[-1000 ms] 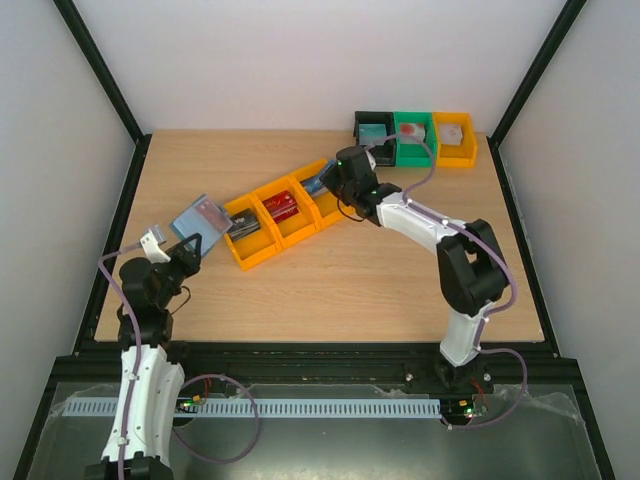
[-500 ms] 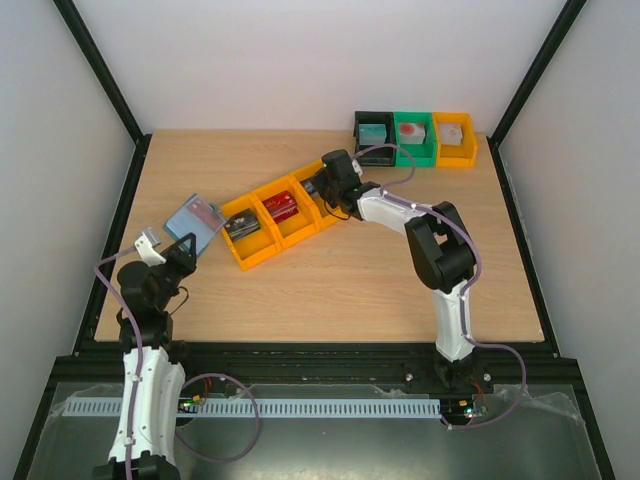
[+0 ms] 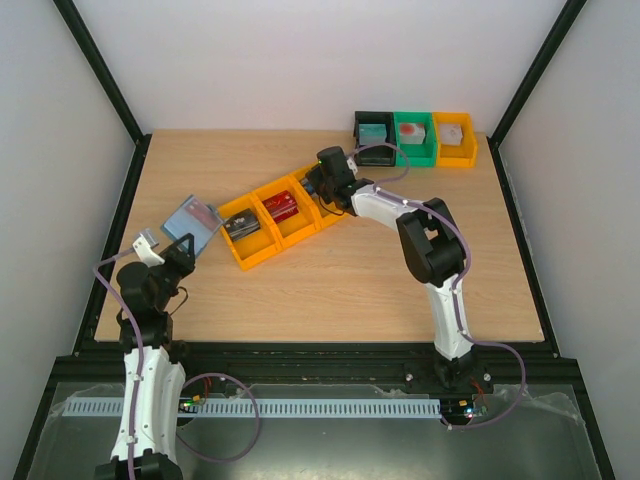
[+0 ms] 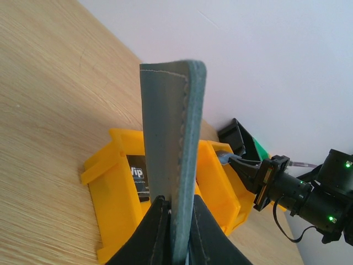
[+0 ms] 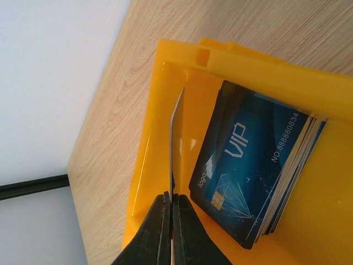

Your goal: Take the credit cards out of the card holder

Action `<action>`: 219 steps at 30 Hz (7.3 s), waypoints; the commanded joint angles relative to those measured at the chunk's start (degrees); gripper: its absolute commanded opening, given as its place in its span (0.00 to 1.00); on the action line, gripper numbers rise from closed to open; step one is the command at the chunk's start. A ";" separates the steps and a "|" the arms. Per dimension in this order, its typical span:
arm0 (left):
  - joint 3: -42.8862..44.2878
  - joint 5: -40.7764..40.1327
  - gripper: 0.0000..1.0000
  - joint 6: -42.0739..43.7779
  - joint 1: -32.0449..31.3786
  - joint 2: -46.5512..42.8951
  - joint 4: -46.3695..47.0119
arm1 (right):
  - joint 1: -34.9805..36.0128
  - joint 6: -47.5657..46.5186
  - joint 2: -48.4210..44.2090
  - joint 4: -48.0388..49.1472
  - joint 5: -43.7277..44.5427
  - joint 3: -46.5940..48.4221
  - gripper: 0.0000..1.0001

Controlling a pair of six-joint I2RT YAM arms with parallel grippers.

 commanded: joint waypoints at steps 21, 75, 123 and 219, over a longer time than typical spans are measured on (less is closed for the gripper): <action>-0.52 -0.35 0.02 -0.60 0.71 0.02 2.60 | -0.28 -3.04 -0.13 -9.93 3.92 5.90 0.58; 23.96 28.48 0.02 22.26 -23.46 10.54 7.83 | 4.48 -45.12 -60.67 -0.85 -40.07 -27.10 1.00; 22.55 7.25 0.55 21.92 -25.80 10.52 1.02 | 21.86 -55.82 -45.97 -15.66 -19.35 -11.63 0.02; 21.99 16.98 0.02 23.07 -19.77 3.17 1.82 | 15.04 -53.50 -47.29 -8.49 -30.91 -13.24 0.38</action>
